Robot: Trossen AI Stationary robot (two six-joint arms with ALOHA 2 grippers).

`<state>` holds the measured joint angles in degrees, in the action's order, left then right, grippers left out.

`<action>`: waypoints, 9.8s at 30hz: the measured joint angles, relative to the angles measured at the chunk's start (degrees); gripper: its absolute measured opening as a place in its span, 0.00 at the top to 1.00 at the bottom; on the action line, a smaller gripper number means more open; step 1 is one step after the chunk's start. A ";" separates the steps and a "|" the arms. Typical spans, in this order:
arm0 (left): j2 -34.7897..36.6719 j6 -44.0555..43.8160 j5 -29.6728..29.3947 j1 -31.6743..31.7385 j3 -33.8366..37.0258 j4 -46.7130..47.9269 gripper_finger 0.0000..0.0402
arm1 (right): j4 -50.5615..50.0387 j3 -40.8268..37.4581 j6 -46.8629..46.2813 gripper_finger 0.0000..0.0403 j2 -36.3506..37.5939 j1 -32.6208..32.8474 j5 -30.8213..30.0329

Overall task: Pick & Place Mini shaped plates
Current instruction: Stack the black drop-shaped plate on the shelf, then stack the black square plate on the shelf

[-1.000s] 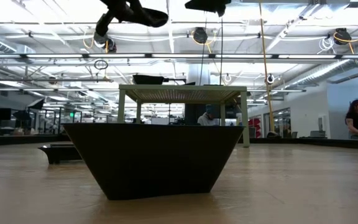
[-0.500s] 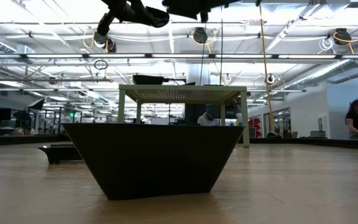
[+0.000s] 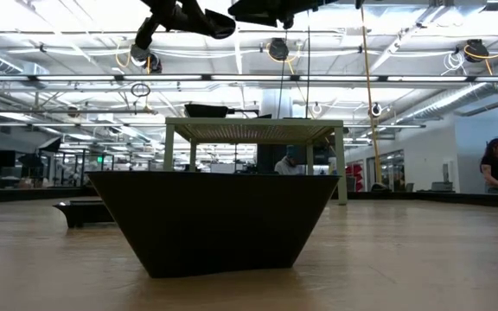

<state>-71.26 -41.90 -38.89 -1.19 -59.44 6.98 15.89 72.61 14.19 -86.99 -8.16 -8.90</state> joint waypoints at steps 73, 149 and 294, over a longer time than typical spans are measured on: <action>2.30 -0.21 3.13 0.63 0.04 -3.99 0.44 | -18.58 -0.01 -22.79 1.00 -1.81 -12.72 -8.31; -6.31 -6.46 30.00 1.76 0.09 41.35 0.44 | -25.92 0.01 -17.52 0.65 13.56 -11.43 -4.45; -15.32 -5.78 22.15 1.60 0.11 4.56 0.96 | -14.13 -10.04 -10.49 0.69 -1.98 -1.51 9.04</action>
<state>-86.59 -47.68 -16.74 0.40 -59.33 11.54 1.76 62.57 3.70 -88.97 -9.67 0.14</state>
